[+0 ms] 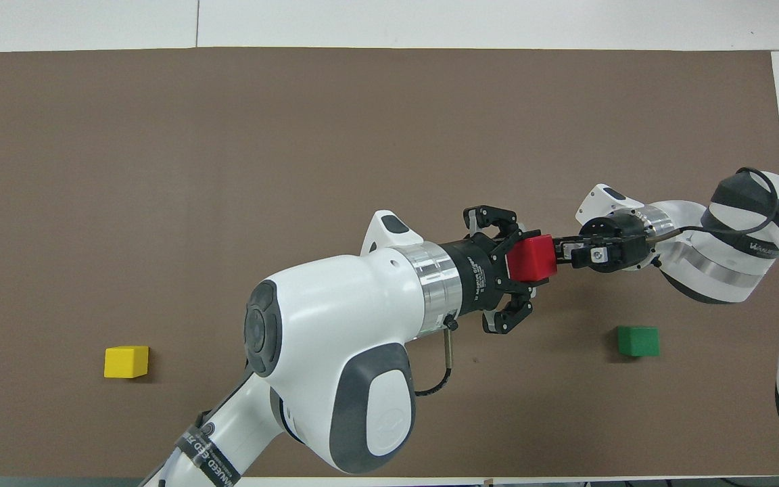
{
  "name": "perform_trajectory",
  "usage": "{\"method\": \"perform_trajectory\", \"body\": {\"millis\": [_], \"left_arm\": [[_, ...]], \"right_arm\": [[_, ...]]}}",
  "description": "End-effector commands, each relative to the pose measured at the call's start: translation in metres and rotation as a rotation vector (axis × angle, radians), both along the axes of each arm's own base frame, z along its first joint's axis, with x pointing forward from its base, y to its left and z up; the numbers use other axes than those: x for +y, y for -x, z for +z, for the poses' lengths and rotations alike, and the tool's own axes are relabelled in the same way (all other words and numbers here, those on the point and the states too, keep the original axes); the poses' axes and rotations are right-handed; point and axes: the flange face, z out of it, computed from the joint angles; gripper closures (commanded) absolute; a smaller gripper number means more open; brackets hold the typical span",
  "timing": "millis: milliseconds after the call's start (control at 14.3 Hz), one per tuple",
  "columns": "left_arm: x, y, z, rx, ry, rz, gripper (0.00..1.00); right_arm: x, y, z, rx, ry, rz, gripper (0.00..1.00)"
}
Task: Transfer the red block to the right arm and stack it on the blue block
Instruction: 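Carry the red cube forward while the right gripper reaches toward it, then close the right gripper on the red cube held by the left gripper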
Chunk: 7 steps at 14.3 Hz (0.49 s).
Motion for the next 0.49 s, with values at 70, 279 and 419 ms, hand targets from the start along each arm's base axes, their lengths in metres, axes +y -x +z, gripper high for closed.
{"method": "perform_trajectory", "body": {"millis": [70, 279, 419], "left_arm": [[-0.0118, -0.0064, 0.0031, 0.005, -0.002, -0.051, 1.0], [-0.0166, 0.0, 0.0024, 0.002, 0.001, -0.056, 1.0], [-0.0161, -0.0007, 0.0031, 0.002, 0.001, -0.055, 1.0]], "right_arm": [[0.0021, 0.0027, -0.0011, -0.015, -0.022, -0.027, 0.0], [0.0027, 0.0023, -0.002, -0.014, -0.016, -0.03, 0.0], [0.0048, 0.0021, -0.0038, -0.011, -0.008, -0.034, 0.0]]}}
